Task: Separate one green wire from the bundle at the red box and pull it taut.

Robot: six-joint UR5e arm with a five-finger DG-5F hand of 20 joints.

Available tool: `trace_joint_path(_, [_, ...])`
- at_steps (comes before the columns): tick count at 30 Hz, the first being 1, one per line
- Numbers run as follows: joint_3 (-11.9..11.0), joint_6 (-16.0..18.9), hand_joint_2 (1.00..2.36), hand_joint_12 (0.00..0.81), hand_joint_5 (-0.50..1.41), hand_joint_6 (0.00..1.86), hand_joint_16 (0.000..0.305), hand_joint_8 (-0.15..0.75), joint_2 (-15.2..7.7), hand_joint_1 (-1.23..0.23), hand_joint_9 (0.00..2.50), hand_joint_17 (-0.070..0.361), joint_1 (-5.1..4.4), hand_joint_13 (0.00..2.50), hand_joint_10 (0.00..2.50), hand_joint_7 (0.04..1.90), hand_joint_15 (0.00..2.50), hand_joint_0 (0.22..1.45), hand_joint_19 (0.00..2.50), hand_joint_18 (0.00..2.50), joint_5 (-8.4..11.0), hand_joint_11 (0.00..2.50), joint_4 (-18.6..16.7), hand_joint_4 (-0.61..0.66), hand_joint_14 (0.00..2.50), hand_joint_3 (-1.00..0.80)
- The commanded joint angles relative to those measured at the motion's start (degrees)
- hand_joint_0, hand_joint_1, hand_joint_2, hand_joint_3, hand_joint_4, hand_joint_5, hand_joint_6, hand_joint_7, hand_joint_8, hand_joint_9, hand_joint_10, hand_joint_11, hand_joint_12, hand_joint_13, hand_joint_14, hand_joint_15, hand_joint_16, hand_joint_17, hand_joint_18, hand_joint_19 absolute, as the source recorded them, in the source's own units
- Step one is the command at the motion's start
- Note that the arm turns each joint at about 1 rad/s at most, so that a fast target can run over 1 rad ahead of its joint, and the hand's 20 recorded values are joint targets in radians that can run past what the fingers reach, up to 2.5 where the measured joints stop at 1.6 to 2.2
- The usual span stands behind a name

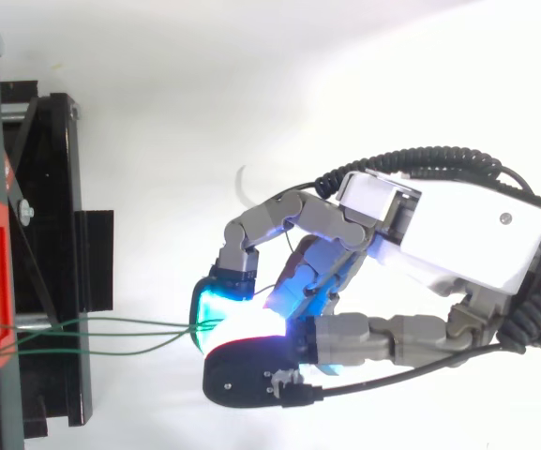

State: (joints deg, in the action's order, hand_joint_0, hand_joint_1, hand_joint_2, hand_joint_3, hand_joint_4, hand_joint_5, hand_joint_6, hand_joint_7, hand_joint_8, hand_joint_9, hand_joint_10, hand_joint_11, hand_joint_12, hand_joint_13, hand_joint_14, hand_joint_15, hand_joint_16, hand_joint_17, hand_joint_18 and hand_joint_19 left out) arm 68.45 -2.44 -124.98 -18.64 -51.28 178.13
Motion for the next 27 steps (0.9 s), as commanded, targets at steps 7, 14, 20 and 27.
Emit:
trace_joint_path(7, [0.0, 0.2, 1.02, 0.345, -0.20, 0.91, 0.059, 0.288, 0.3, -0.80, 1.15, 0.132, 0.01, 1.37, 0.02, 0.97, 1.42, 0.65, 0.69, 0.76, -0.13, 1.28, 0.5, 0.17, 0.02, -0.16])
trace_joint_path(14, [0.0, 0.2, 1.00, 0.376, -0.19, 0.91, 0.061, 0.302, 1.1, -0.62, 1.18, 0.137, -0.26, 1.40, 0.02, 0.98, 1.41, 0.50, 0.69, 0.78, -0.13, 1.26, 1.9, 0.18, 0.01, -0.50])
trace_joint_path(20, [-0.1, 0.3, 1.01, 0.336, -0.18, 0.90, 0.057, 0.280, 1.3, -0.41, 1.20, 0.127, 0.01, 1.39, 0.02, 1.03, 1.41, 0.59, 0.73, 0.75, -0.22, 1.27, 2.9, 0.16, 0.02, -0.41])
trace_joint_path(27, [0.0, 0.3, 1.01, 0.414, -0.18, 0.92, 0.069, 0.338, 1.7, -0.70, 1.22, 0.156, 0.01, 1.45, 0.02, 0.99, 1.37, 0.60, 0.67, 0.86, -0.22, 1.24, 3.6, 0.21, 0.01, -0.12])
